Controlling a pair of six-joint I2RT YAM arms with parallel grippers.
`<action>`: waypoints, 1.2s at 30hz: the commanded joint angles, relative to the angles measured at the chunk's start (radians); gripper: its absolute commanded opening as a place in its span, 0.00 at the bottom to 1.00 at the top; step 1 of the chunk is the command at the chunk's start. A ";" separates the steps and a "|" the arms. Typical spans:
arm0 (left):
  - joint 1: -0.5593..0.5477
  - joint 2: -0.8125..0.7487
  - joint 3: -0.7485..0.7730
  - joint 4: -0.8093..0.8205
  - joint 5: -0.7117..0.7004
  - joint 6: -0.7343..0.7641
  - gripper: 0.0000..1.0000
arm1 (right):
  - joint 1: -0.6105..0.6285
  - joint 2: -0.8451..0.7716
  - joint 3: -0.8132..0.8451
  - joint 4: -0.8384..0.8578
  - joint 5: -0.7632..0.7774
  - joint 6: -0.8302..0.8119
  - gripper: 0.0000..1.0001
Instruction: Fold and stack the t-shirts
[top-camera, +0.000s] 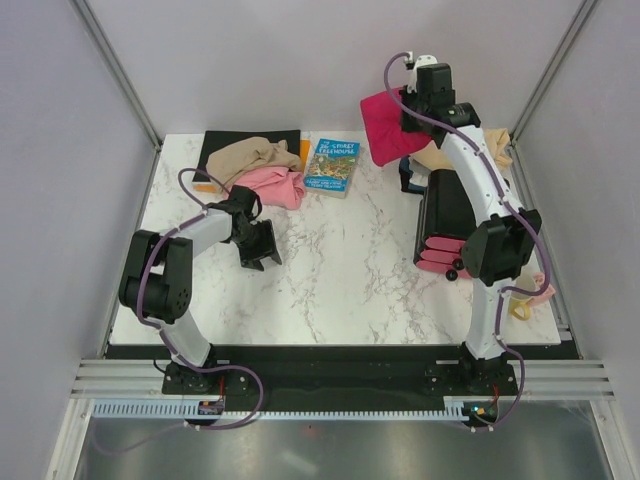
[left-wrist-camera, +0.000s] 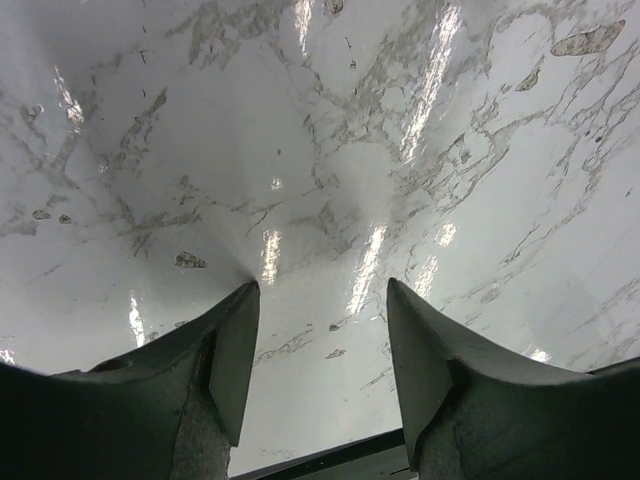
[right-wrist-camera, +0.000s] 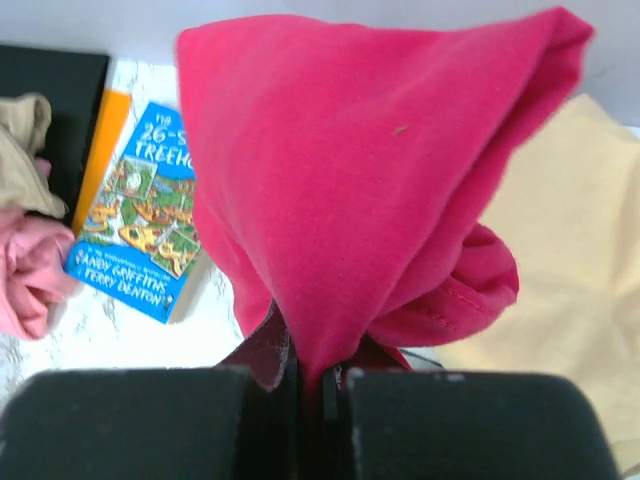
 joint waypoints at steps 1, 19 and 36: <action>-0.006 -0.007 -0.004 -0.006 -0.018 0.035 0.61 | -0.031 -0.036 0.058 0.093 0.027 0.045 0.00; -0.020 0.007 -0.012 -0.011 -0.014 0.035 0.60 | -0.312 -0.062 -0.106 0.193 -0.058 0.106 0.00; -0.042 0.010 -0.021 -0.011 -0.006 0.023 0.58 | -0.355 -0.065 -0.263 0.139 0.007 0.111 0.48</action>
